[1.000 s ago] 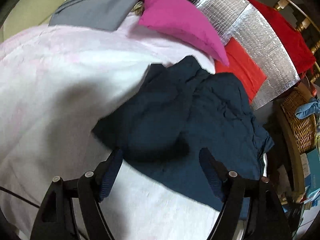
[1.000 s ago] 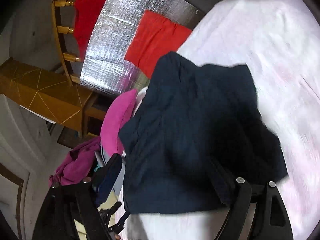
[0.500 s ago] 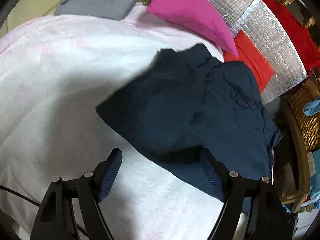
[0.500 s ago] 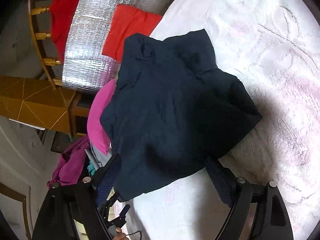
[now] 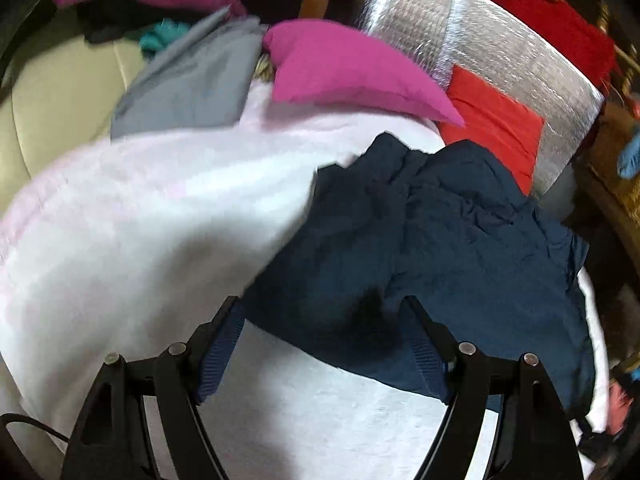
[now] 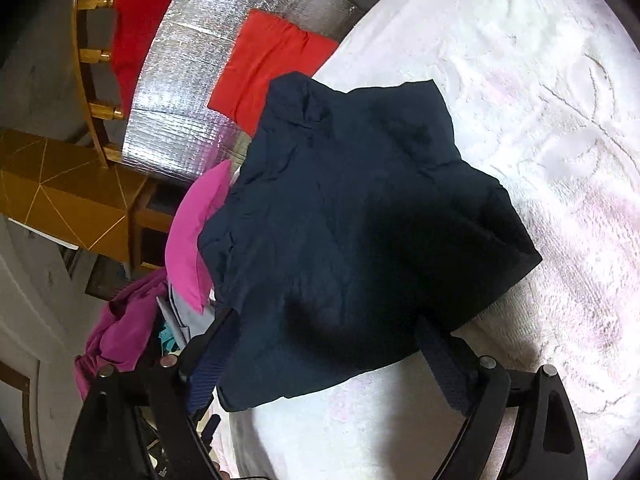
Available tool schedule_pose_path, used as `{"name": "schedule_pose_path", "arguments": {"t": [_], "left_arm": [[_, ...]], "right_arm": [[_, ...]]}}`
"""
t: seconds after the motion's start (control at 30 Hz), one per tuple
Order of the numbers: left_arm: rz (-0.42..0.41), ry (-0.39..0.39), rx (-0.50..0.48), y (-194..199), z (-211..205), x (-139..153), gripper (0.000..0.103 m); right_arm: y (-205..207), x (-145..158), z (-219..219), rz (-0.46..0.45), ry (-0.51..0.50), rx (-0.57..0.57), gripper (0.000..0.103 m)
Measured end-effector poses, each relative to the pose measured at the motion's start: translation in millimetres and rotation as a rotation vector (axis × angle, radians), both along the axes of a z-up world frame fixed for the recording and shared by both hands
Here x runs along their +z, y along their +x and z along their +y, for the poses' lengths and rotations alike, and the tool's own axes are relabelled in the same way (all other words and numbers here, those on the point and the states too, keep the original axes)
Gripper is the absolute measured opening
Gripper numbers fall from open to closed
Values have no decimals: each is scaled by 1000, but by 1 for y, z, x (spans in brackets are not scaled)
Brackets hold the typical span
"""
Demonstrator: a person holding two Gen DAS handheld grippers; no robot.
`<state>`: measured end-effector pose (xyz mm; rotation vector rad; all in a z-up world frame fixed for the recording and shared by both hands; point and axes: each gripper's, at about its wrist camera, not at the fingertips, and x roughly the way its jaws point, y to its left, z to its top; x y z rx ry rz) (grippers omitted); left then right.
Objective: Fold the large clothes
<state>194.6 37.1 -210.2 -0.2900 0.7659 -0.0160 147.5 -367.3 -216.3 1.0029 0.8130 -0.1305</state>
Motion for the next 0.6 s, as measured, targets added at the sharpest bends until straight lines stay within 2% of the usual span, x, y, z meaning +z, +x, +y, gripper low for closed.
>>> {"name": "schedule_pose_path", "arguments": {"t": [0.27,0.5,0.6], "left_arm": [[-37,87,-8,-1,-2,7,80],[-8,82,-22,2,-1,3,80],[50,26,-54,7,4,-6,80]], "right_arm": [[0,1,7,17,-33,26,91],[0,2,8,21,-32,38,91],[-2,3,14,21,-28,86,91]]}}
